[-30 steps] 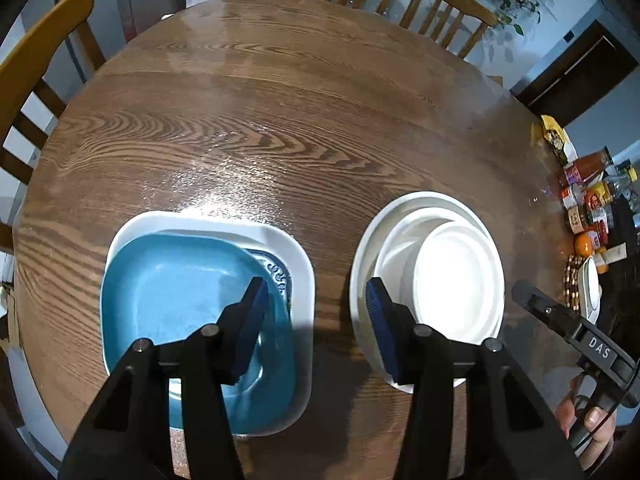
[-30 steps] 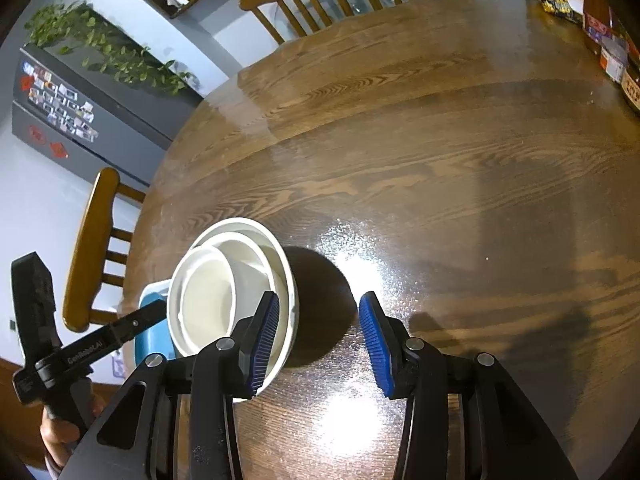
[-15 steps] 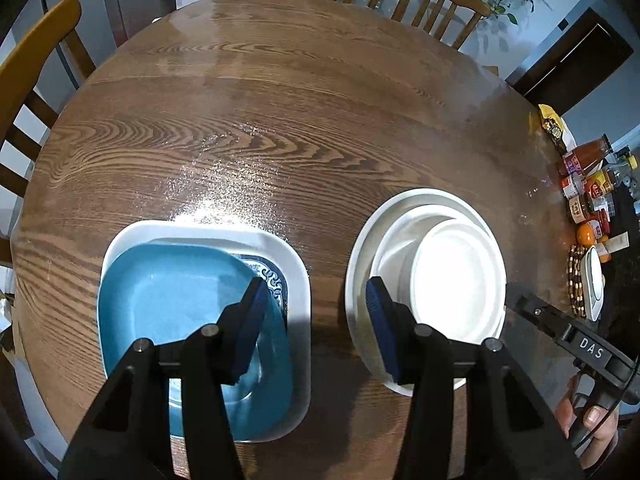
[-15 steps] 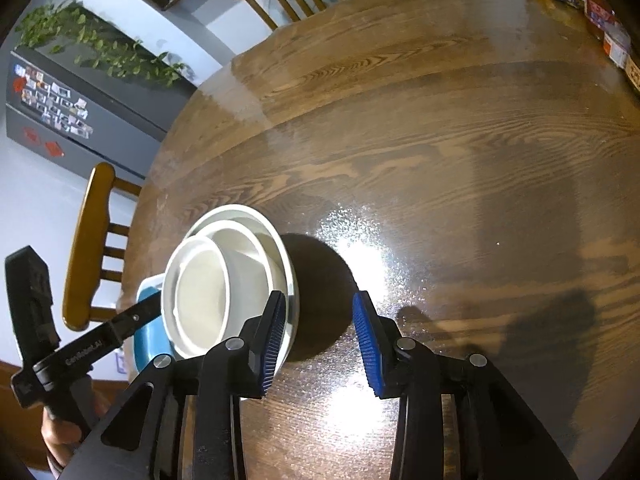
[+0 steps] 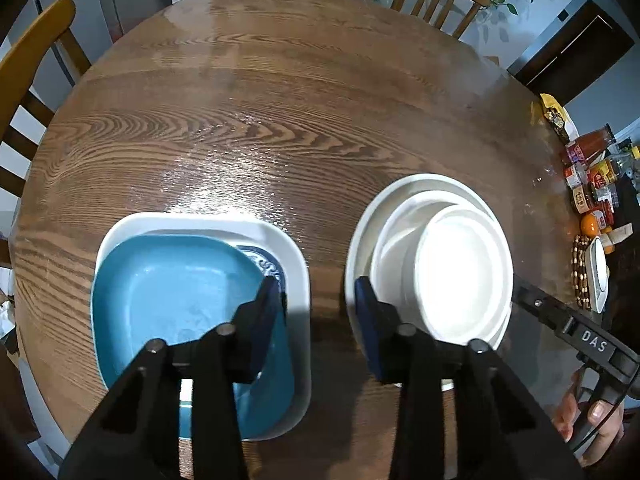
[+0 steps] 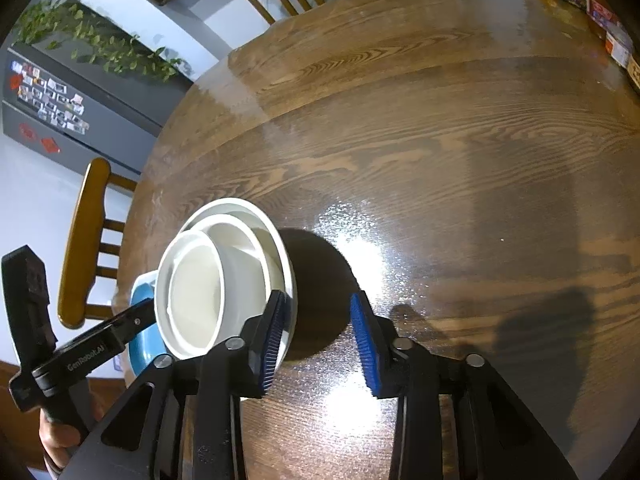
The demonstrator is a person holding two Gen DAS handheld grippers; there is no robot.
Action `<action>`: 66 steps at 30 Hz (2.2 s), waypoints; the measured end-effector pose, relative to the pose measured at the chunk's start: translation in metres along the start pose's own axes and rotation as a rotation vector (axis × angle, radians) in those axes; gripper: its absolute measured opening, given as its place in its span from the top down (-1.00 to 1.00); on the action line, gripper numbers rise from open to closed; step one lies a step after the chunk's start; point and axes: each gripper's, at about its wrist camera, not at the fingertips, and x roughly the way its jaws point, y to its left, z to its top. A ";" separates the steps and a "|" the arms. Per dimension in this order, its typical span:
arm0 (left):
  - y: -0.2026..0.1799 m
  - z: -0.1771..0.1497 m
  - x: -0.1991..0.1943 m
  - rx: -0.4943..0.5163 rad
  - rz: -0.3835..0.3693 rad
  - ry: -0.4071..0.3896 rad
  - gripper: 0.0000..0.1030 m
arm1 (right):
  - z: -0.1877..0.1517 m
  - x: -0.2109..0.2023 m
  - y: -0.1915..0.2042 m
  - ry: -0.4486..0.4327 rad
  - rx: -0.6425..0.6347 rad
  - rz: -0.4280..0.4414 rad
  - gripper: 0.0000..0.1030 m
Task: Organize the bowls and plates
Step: 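Move the left gripper to the nested white bowls' rim and close, then lift the nested white bowls off the table with the left gripper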
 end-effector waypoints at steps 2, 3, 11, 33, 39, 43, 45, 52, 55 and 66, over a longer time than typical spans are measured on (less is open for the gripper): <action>-0.003 0.000 0.000 0.006 0.003 -0.001 0.40 | 0.001 0.002 0.002 0.003 -0.009 -0.001 0.47; -0.003 0.000 0.000 0.008 0.001 0.000 0.45 | 0.001 0.004 0.004 0.006 -0.014 0.000 0.49; -0.009 -0.003 0.003 0.037 0.021 -0.001 0.67 | 0.001 0.010 0.005 0.018 -0.007 0.023 0.58; -0.023 -0.006 0.007 0.079 0.091 -0.053 0.78 | -0.003 0.010 0.006 0.010 -0.004 0.031 0.59; -0.025 -0.008 0.008 0.087 0.105 -0.068 0.78 | -0.003 0.009 0.006 0.010 -0.007 0.030 0.59; -0.025 -0.008 0.008 0.090 0.109 -0.073 0.78 | -0.004 0.009 0.005 0.010 -0.011 0.027 0.58; -0.025 -0.008 0.008 0.091 0.109 -0.074 0.78 | -0.004 0.009 0.005 0.010 -0.012 0.026 0.58; -0.028 -0.011 0.006 0.100 0.120 -0.082 0.78 | -0.004 0.009 0.007 0.010 -0.018 0.015 0.59; -0.030 -0.013 0.006 0.108 0.125 -0.087 0.78 | -0.004 0.010 0.010 0.009 -0.021 0.007 0.58; -0.033 -0.014 0.005 0.133 0.140 -0.102 0.79 | -0.005 0.010 0.014 0.001 -0.048 -0.025 0.59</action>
